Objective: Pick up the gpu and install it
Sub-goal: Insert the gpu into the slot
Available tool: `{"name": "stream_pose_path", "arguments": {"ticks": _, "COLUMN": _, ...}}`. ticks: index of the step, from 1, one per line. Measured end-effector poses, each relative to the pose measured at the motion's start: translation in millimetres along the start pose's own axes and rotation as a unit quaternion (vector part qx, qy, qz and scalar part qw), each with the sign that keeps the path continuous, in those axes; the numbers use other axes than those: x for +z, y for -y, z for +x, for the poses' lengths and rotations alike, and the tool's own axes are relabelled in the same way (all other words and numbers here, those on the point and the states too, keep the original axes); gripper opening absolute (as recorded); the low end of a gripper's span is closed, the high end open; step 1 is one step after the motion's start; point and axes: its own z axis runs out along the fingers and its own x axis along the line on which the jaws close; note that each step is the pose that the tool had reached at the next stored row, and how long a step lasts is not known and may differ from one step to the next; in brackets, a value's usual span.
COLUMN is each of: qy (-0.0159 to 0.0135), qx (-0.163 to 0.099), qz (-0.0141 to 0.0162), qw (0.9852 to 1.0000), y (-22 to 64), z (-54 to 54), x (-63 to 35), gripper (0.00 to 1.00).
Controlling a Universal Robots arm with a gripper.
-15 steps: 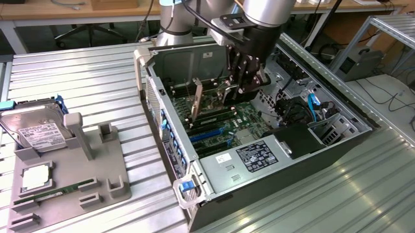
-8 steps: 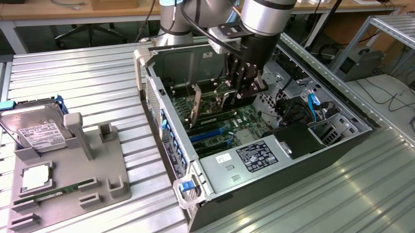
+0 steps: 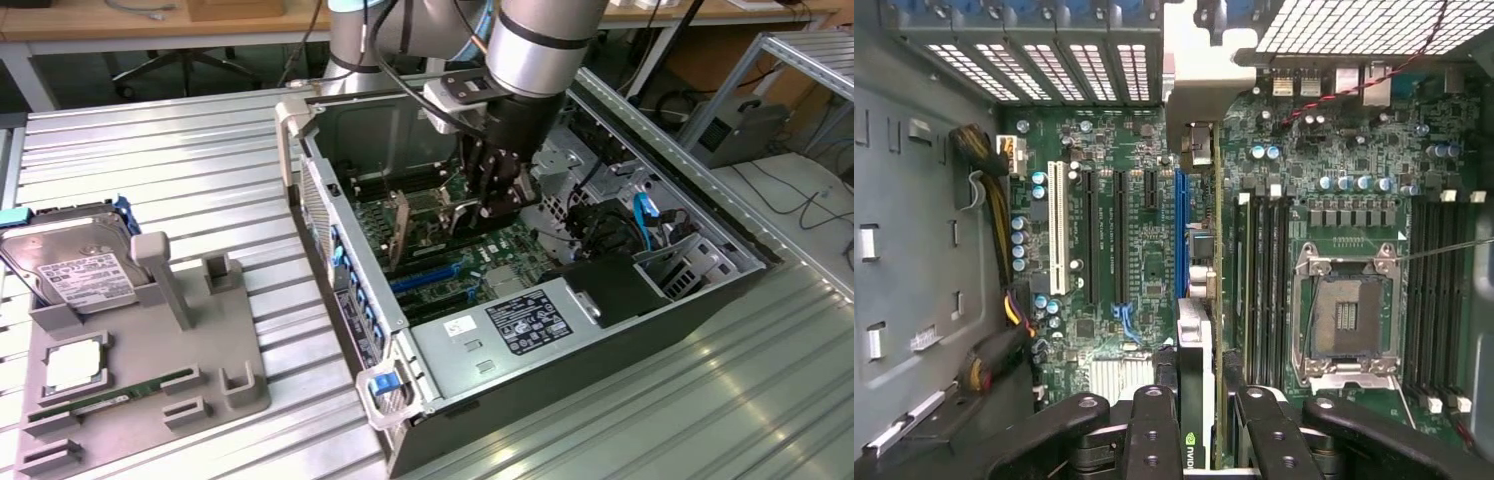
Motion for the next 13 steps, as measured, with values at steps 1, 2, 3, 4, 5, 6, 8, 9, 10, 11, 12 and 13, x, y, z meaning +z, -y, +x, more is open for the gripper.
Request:
{"name": "stream_pose_path", "arguments": {"ticks": 1, "qy": 0.0000, "qx": 0.000, "qz": 0.0001, "qw": 1.0000, "y": -0.2, "z": 0.0, "x": 1.2, "gripper": 0.27}}
{"name": "stream_pose_path", "arguments": {"ticks": 2, "qy": -0.0001, "qx": 0.000, "qz": 0.0001, "qw": 1.0000, "y": -0.5, "z": 0.0, "x": 2.0, "gripper": 0.27}}
{"name": "stream_pose_path", "arguments": {"ticks": 3, "qy": -0.0002, "qx": 0.000, "qz": 0.0001, "qw": 1.0000, "y": -0.8, "z": 0.1, "x": 2.0, "gripper": 0.27}}
{"name": "stream_pose_path", "arguments": {"ticks": 4, "qy": -0.0001, "qx": 0.000, "qz": 0.0001, "qw": 1.0000, "y": -1.3, "z": 0.1, "x": 2.1, "gripper": 0.27}}
{"name": "stream_pose_path", "arguments": {"ticks": 5, "qy": 0.0001, "qx": 0.000, "qz": 0.0003, "qw": 1.0000, "y": -2.7, "z": 0.1, "x": 2.3, "gripper": 0.27}}
{"name": "stream_pose_path", "arguments": {"ticks": 6, "qy": 0.0003, "qx": 0.000, "qz": 0.0006, "qw": 1.0000, "y": -4.0, "z": 0.1, "x": 2.6, "gripper": 0.27}}
{"name": "stream_pose_path", "arguments": {"ticks": 8, "qy": 0.0007, "qx": 0.000, "qz": 0.0012, "qw": 1.0000, "y": -5.9, "z": 0.1, "x": 5.0, "gripper": 0.27}}
{"name": "stream_pose_path", "arguments": {"ticks": 9, "qy": 0.0007, "qx": 0.000, "qz": 0.0016, "qw": 1.0000, "y": -6.5, "z": 0.2, "x": 7.4, "gripper": 0.27}}
{"name": "stream_pose_path", "arguments": {"ticks": 10, "qy": 0.0007, "qx": 0.000, "qz": 0.0018, "qw": 1.0000, "y": -6.9, "z": 0.2, "x": 9.1, "gripper": 0.27}}
{"name": "stream_pose_path", "arguments": {"ticks": 11, "qy": 0.0007, "qx": 0.000, "qz": 0.0020, "qw": 1.0000, "y": -7.3, "z": 0.2, "x": 10.6, "gripper": 0.27}}
{"name": "stream_pose_path", "arguments": {"ticks": 12, "qy": 0.0007, "qx": 0.000, "qz": 0.0023, "qw": 1.0000, "y": -7.8, "z": 0.3, "x": 12.7, "gripper": 0.27}}
{"name": "stream_pose_path", "arguments": {"ticks": 13, "qy": 0.0008, "qx": 0.000, "qz": 0.0026, "qw": 1.0000, "y": -8.2, "z": 0.3, "x": 14.0, "gripper": 0.27}}
